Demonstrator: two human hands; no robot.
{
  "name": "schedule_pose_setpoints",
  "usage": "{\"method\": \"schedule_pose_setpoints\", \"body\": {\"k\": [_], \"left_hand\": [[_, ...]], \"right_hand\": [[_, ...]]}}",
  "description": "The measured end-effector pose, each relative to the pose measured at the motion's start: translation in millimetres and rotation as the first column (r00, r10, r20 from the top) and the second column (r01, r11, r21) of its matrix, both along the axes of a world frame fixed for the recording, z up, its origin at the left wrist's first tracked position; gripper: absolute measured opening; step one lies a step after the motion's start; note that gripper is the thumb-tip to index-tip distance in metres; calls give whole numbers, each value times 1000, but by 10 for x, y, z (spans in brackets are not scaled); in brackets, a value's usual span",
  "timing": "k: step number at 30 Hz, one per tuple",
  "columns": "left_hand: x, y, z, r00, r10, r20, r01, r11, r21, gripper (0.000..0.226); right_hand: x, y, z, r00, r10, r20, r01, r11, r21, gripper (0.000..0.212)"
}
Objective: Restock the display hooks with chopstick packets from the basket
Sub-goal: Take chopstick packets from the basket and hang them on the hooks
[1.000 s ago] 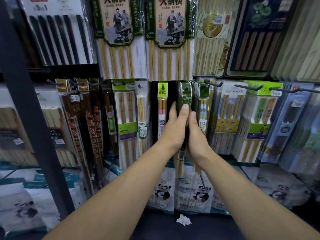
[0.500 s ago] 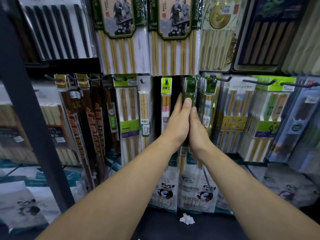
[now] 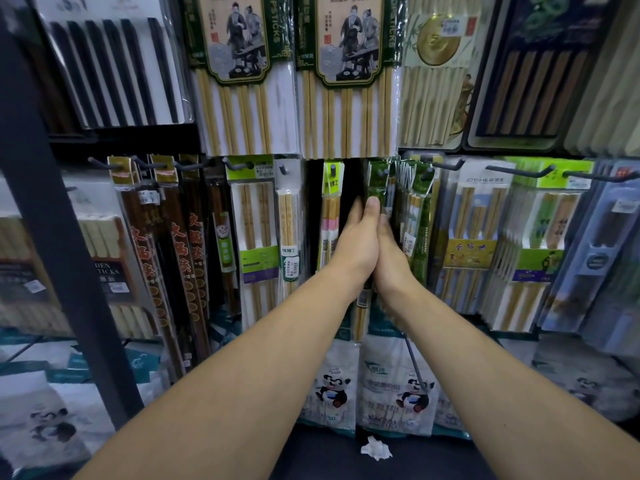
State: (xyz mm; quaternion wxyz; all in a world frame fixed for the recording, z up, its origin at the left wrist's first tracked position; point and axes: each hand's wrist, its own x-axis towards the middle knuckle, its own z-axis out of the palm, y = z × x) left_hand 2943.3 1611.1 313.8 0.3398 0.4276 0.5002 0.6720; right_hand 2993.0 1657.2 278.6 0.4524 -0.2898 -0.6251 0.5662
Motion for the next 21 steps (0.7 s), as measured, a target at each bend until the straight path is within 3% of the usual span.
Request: {"method": "schedule_pose_setpoints", "body": {"k": [8, 21], "left_hand": [[39, -20, 33, 998, 26, 63, -26, 1000, -4, 57], [193, -114, 119, 986, 15, 168, -16, 1000, 7, 48]], "right_hand": [[-3, 80, -49, 999, 39, -35, -38, 999, 30, 104], [50, 256, -168, 996, -33, 87, 15, 981, 194, 61]]}}
